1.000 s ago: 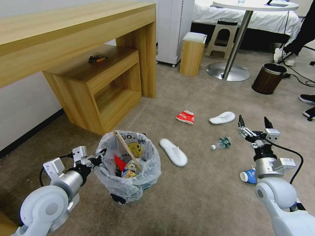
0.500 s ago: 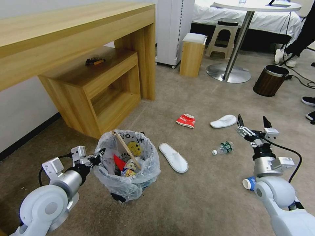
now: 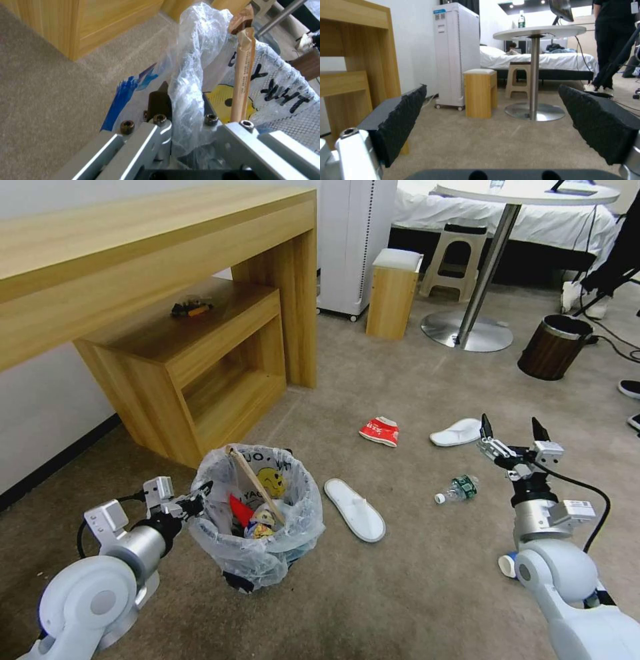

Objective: Pick up the trash bin and place the garbage on the floor into it.

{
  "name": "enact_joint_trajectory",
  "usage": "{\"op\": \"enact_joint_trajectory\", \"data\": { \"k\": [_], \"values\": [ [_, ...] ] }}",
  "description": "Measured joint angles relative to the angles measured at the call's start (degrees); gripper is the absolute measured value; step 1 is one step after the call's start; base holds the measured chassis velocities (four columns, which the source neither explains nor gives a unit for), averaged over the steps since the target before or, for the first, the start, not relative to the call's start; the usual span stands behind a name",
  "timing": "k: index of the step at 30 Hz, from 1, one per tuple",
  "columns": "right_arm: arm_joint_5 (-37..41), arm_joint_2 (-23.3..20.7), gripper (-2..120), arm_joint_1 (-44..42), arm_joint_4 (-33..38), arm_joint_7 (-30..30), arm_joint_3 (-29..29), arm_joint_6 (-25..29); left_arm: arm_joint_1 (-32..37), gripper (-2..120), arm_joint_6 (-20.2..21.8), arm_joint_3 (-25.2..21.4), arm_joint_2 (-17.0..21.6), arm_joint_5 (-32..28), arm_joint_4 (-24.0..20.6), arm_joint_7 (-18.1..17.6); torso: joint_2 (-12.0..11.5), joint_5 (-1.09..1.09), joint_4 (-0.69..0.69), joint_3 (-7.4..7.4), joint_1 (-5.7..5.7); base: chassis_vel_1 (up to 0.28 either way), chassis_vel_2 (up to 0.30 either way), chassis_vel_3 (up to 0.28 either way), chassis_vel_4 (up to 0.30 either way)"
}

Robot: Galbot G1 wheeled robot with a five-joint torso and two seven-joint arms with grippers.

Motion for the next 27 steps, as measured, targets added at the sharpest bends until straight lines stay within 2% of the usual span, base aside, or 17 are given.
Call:
{"op": "enact_joint_trajectory", "data": {
  "k": [11,27],
  "values": [
    [-0.2,0.3,100,0.3,-0.3,-0.1,-0.5,0.0,0.9,3,0.1,-3.7,0.4,-2.5,-0.5,-0.1,0.0,0.01,0.01,0.00,0.00,-0.061,0.063,0.063,-0.068],
    [-0.1,0.1,100,0.4,-0.4,-0.1,-0.5,0.0,0.8,3,0.2,-3.7,0.2,-2.6,-0.1,-0.1,0.0,0.00,0.01,0.00,0.00,-0.064,0.064,0.062,-0.072]
  ]
}}
